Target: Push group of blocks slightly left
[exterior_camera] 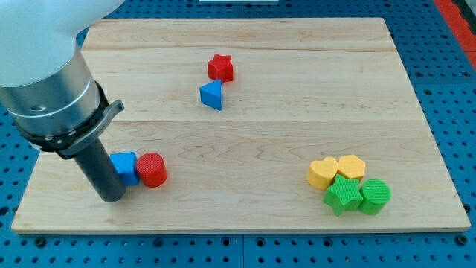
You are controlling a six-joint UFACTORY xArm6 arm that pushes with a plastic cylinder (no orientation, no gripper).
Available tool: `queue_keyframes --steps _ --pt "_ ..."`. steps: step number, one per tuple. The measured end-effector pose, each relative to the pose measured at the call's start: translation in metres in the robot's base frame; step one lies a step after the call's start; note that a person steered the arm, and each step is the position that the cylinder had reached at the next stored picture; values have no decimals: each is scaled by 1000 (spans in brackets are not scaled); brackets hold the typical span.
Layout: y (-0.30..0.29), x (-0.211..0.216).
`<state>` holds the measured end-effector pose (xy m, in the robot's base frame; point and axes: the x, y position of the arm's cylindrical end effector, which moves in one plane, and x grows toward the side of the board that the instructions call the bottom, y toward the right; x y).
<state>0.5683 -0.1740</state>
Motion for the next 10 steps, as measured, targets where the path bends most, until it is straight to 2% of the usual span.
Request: queue_keyframes --steps 1,2,3,5,7,8,9,10 --pt "-7 0" --pt "2 19" --pt "68 30" --pt "234 40" --pt "365 50" --pt "407 41" --pt "401 27" --pt "362 11"
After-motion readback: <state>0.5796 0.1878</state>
